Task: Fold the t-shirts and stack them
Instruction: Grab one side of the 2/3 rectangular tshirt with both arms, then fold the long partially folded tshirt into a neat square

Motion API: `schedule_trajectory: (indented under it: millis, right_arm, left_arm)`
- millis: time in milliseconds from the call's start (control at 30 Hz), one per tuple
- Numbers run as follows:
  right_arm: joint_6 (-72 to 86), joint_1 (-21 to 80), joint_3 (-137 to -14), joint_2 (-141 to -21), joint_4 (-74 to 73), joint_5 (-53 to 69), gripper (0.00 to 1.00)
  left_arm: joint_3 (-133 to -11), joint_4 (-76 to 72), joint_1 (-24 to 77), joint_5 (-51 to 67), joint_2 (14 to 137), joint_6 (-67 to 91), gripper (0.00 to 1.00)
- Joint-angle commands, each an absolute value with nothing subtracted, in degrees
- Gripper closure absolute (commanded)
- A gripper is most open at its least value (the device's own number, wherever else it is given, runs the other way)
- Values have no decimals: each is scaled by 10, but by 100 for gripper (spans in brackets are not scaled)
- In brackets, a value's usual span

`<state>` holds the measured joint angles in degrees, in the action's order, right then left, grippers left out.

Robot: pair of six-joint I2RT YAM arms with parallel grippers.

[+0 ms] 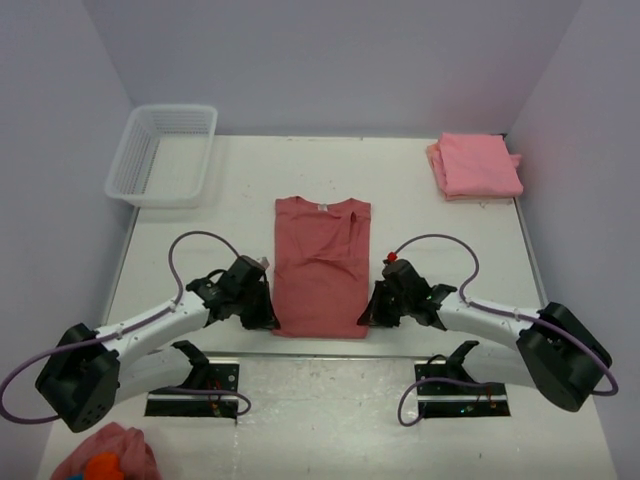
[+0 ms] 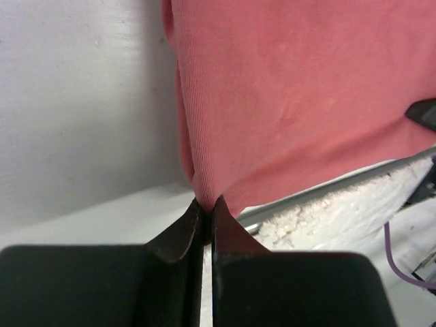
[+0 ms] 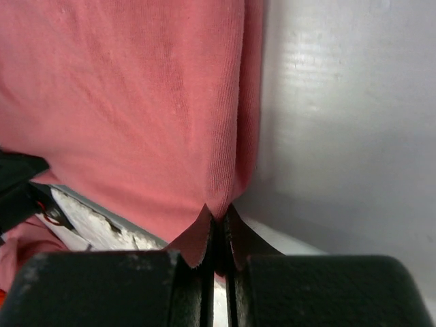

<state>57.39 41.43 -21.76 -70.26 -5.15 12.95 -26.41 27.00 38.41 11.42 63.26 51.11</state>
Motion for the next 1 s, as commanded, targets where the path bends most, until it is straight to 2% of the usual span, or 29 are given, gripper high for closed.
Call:
schedule_trajectory:
  millis: [0, 133, 333, 733, 967]
  right_arm:
    - [533, 430, -255, -665, -185, 98, 100]
    - [508, 441, -291, -603, -298, 84, 100]
    - [480, 447, -318, -524, -391, 71, 100]
    - [521, 473, -296, -488, -409, 62, 100]
    - [526, 495, -364, -491, -456, 1, 100]
  left_arm:
    - [-306, 351, 386, 114, 578, 520, 100]
    - [-342, 406, 386, 119, 545, 512, 100]
    - [-371, 448, 386, 125, 513, 509, 100]
    - [-385, 506, 387, 139, 441, 531, 100]
    - [-460, 512, 387, 114, 482, 509, 100]
